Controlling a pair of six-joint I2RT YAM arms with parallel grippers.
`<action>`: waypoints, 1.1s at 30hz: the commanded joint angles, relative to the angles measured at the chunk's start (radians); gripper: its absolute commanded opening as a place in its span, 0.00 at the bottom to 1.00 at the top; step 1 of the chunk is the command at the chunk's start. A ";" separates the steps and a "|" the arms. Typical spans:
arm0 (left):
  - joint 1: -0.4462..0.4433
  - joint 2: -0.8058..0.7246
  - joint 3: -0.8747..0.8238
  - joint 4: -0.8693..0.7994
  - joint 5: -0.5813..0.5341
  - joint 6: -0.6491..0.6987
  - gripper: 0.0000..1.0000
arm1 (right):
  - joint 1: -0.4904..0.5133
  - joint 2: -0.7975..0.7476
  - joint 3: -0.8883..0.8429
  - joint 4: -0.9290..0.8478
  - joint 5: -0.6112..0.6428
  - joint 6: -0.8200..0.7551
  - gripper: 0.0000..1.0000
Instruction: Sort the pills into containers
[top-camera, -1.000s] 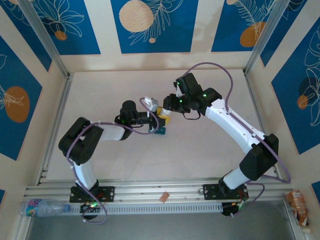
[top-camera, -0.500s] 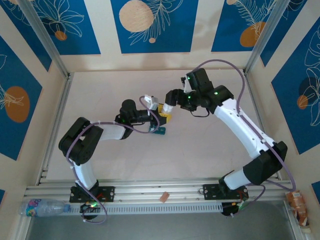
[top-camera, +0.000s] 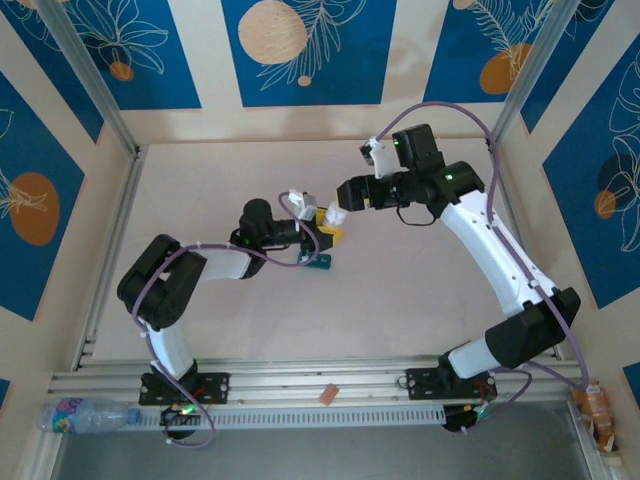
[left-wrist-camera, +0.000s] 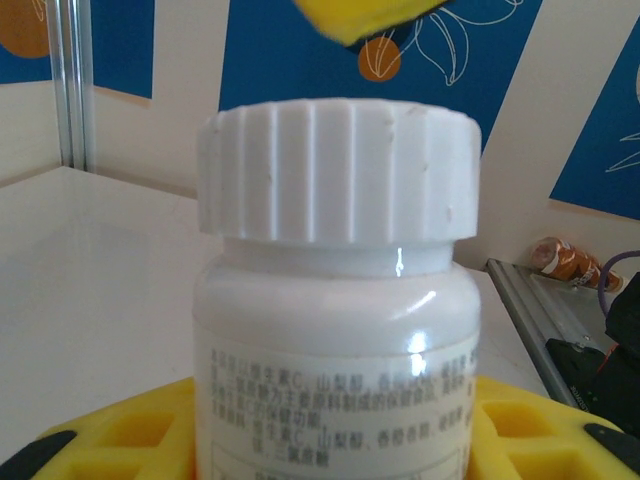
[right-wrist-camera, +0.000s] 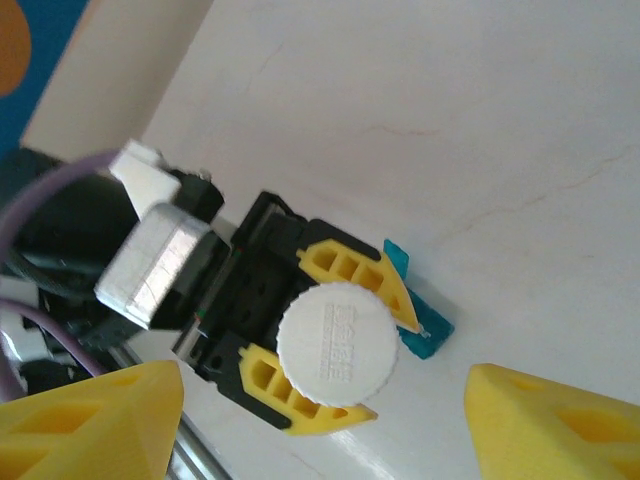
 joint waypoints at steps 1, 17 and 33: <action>-0.001 -0.010 0.028 0.052 0.036 0.004 0.00 | 0.007 0.022 0.029 -0.050 -0.038 -0.123 0.74; -0.001 -0.015 0.028 0.054 0.042 0.001 0.00 | 0.018 0.089 0.048 -0.049 -0.052 -0.113 0.67; -0.001 -0.015 0.033 0.050 0.040 0.000 0.00 | 0.022 0.112 0.019 -0.028 -0.080 -0.104 0.61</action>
